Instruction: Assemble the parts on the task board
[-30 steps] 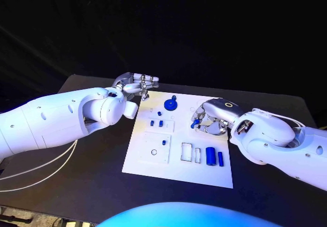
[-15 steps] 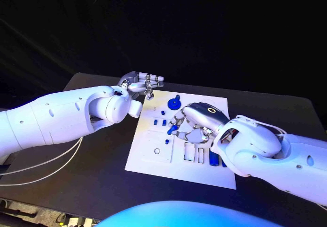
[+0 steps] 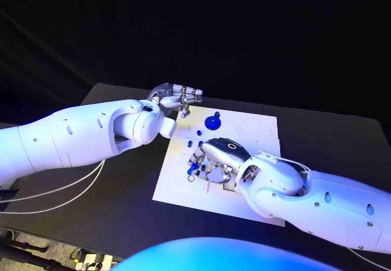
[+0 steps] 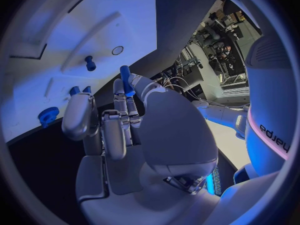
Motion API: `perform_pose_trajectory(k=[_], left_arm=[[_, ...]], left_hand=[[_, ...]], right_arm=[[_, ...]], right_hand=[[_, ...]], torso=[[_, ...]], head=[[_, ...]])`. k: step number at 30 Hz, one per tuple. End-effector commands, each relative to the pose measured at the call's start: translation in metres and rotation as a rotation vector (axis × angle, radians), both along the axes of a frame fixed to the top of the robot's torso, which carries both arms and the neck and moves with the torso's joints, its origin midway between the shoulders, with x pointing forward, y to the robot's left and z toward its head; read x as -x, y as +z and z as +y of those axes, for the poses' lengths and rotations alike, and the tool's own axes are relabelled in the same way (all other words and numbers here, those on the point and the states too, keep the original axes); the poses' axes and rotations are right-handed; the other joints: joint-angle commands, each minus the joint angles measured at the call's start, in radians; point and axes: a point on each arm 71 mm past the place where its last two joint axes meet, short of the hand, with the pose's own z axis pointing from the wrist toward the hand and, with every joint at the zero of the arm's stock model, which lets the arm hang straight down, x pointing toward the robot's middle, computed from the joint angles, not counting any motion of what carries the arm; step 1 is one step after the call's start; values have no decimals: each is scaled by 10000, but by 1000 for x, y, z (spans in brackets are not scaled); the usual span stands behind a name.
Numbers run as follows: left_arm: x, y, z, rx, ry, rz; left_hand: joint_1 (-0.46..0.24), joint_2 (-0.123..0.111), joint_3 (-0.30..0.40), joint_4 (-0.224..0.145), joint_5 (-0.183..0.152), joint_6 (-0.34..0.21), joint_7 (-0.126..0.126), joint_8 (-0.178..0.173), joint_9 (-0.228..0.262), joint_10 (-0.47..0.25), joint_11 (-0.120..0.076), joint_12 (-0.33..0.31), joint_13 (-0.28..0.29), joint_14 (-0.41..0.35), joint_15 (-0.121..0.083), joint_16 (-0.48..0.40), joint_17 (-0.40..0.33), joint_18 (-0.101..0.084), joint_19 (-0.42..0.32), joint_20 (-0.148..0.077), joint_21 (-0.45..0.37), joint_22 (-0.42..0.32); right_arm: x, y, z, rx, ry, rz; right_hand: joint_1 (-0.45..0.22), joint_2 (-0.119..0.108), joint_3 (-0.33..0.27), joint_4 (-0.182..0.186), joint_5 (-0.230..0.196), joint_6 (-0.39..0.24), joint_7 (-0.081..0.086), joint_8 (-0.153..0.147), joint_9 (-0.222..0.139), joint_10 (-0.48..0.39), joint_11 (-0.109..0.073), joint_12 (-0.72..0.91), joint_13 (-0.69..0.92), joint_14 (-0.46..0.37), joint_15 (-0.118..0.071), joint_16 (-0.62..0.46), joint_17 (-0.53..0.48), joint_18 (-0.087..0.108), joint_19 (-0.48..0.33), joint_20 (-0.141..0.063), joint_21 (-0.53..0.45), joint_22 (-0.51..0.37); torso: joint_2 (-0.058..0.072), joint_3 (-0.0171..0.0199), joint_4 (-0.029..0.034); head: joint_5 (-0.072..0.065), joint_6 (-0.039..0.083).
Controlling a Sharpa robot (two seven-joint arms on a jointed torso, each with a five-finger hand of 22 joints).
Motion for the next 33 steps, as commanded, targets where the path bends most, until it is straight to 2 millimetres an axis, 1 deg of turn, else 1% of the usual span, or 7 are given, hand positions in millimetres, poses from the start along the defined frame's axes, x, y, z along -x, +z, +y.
perform_pose_trajectory(k=[1,2,9,14,17,26,33], left_arm=[[0,1,-3,118,-202,-27],[0,1,-3,119,-205,-27],[1,1,-4,121,-218,-18],[1,1,-4,121,-219,-17],[1,1,-3,120,-217,-17],[1,1,-3,120,-217,-17],[1,1,-3,115,-207,-14]], left_hand=[[54,50,16,-51,11,-64,-24,-22,-15,-43,7,43,15,-94,5,-34,-10,92,-49,36,-40,-9],[55,55,15,-57,9,-68,-21,-18,-17,-52,11,53,17,-94,6,-34,-10,91,-44,36,-38,-6],[55,55,15,-57,9,-68,-21,-18,-17,-52,11,53,17,-94,6,-34,-10,91,-44,36,-38,-6],[55,55,15,-57,9,-68,-21,-18,-17,-52,11,53,17,-94,6,-34,-10,91,-44,36,-38,-6],[55,55,15,-57,9,-68,-21,-18,-17,-52,11,53,17,-94,6,-34,-10,91,-44,36,-38,-6],[55,55,15,-57,9,-68,-21,-18,-17,-52,11,53,17,-94,6,-34,-10,91,-44,36,-38,-6],[55,55,15,-57,9,-68,-21,-18,-17,-52,11,53,17,-94,6,-34,-10,91,-44,36,-38,-6]], right_arm=[[2,-7,4,416,301,146],[2,-8,4,478,314,184],[1,-14,6,952,362,151],[0,-17,6,1217,347,131],[-1,-18,7,1368,344,118],[-3,-21,7,1755,28,-121],[-1,-20,10,1816,75,-282]], right_hand=[[20,-5,60,5,35,47,15,-20,15,-1,72,-70,-12,651,-39,26,571,-84,-16,23,-63,384],[16,-6,60,5,33,46,16,-21,14,-2,73,-73,-12,651,-37,26,571,-84,-16,23,-62,385],[13,3,71,3,37,44,17,-25,15,2,73,-77,-12,646,-34,15,548,-82,-23,25,-77,380],[13,8,78,0,47,44,17,-26,15,6,73,-79,-11,645,-33,14,547,-81,-26,26,-84,378],[13,8,78,0,47,44,17,-26,15,6,73,-79,-11,645,-33,14,547,-81,-26,26,-84,378],[-11,1,80,3,59,39,23,-34,16,9,80,-89,-10,633,-29,-13,493,-67,-58,29,-157,346],[-57,-28,80,4,75,18,33,-54,13,-2,89,-115,-11,624,-21,-26,469,-60,-79,36,-198,333]], torso=[[5,1,3],[4,6,0],[3,9,-6],[2,7,8],[3,6,-2],[-1,6,1],[-1,6,4]], head=[[27,-36],[29,-36],[52,-48],[66,-70],[85,-80],[90,-83],[95,-79]])
